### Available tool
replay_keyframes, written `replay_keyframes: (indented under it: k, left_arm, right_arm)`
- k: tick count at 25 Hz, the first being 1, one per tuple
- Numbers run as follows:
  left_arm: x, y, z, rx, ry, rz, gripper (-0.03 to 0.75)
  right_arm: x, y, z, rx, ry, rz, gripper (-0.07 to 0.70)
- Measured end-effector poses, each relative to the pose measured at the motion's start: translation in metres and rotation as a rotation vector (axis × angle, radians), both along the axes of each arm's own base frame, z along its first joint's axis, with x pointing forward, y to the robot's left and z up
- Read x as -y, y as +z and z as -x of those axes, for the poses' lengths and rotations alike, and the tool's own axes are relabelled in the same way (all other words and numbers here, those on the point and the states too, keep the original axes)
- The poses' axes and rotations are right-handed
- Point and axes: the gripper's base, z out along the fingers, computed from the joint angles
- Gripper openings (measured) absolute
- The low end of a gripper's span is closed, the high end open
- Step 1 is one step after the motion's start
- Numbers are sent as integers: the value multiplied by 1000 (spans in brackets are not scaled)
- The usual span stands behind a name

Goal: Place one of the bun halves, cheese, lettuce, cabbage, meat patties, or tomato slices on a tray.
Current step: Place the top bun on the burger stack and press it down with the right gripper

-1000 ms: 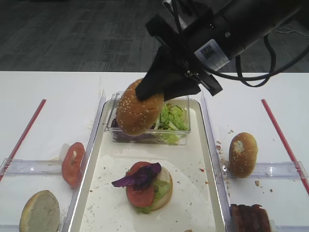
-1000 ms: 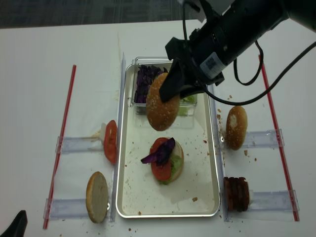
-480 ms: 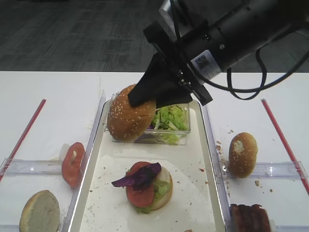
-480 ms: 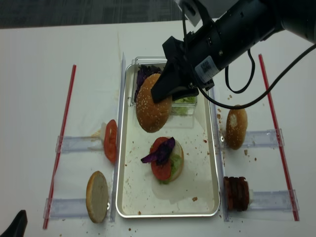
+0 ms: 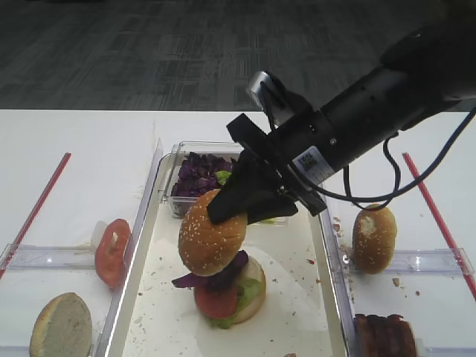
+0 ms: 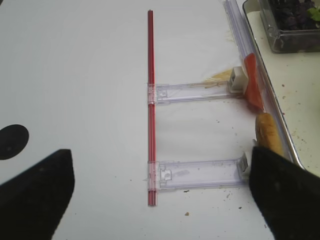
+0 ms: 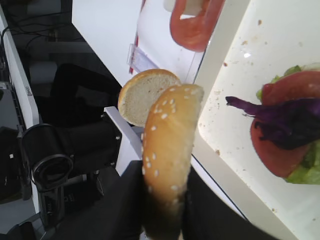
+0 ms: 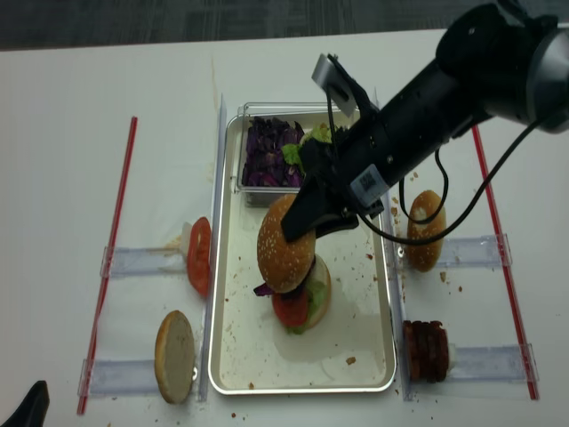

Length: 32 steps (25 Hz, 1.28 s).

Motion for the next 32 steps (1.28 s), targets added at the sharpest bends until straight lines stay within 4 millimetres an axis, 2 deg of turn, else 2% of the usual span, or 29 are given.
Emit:
replay_keyframes:
  k: [12, 32]
  left_arm:
    - [0, 0, 0, 0, 0, 0, 685]
    - [0, 0, 0, 0, 0, 0, 685]
  right_arm:
    - [-3, -45, -10, -75, -3, 46, 223]
    - [-1, -51, -11, -51, 11, 79, 223]
